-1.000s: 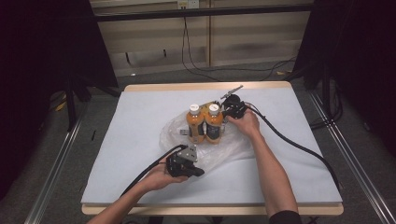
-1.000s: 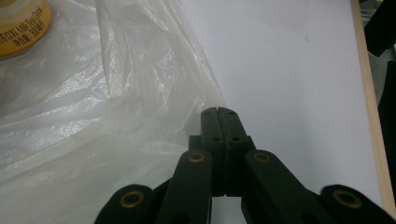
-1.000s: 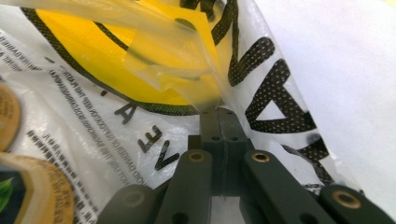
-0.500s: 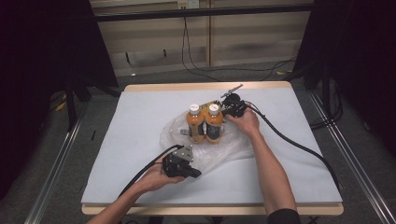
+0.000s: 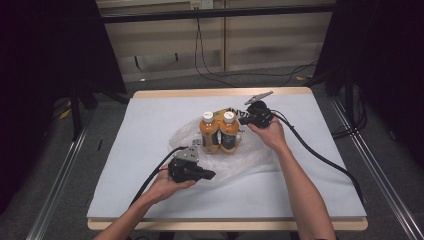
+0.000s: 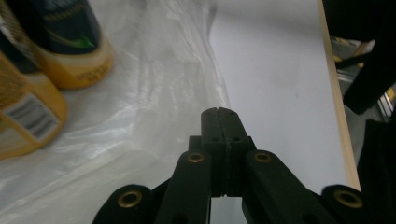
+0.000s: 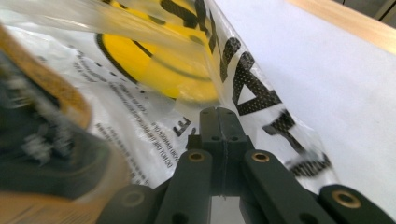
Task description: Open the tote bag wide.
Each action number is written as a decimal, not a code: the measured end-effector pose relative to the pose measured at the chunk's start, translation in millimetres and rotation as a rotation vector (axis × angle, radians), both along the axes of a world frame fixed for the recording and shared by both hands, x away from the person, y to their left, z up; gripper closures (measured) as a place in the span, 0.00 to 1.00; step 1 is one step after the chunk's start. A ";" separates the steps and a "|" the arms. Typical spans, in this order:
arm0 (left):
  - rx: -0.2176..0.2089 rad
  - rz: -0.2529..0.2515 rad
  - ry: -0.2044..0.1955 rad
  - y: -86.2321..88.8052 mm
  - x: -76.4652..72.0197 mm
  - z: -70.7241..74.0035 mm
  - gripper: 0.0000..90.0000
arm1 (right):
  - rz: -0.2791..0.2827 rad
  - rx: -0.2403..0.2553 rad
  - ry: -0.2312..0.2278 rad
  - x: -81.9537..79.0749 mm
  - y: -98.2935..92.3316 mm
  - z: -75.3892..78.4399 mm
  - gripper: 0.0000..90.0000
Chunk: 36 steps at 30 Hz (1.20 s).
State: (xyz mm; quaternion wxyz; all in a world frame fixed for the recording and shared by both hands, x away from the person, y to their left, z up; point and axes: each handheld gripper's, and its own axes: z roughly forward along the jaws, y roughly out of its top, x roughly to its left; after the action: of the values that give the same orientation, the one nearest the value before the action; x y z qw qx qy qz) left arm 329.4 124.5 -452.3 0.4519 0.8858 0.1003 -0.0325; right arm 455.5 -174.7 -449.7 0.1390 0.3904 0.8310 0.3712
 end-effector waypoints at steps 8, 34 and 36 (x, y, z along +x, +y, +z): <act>-0.064 0.095 -0.047 12.1 -0.9 9.4 0.84 | 0.022 0.019 -0.067 -31.1 -16.3 14.2 1.00; -0.077 0.419 -0.136 86.3 -32.8 18.5 0.05 | -0.058 0.196 -0.191 -149.4 -76.6 37.6 0.03; -0.106 0.455 -0.107 95.9 -33.1 13.7 0.06 | -0.074 0.200 -0.203 -159.1 -81.8 36.3 0.03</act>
State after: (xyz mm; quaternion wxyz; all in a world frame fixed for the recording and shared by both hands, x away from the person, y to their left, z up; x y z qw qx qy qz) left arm 296.2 220.3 -438.6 0.4980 0.8160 0.2713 0.1119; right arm 296.4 -256.6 -413.4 0.1963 0.3932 0.7564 0.4845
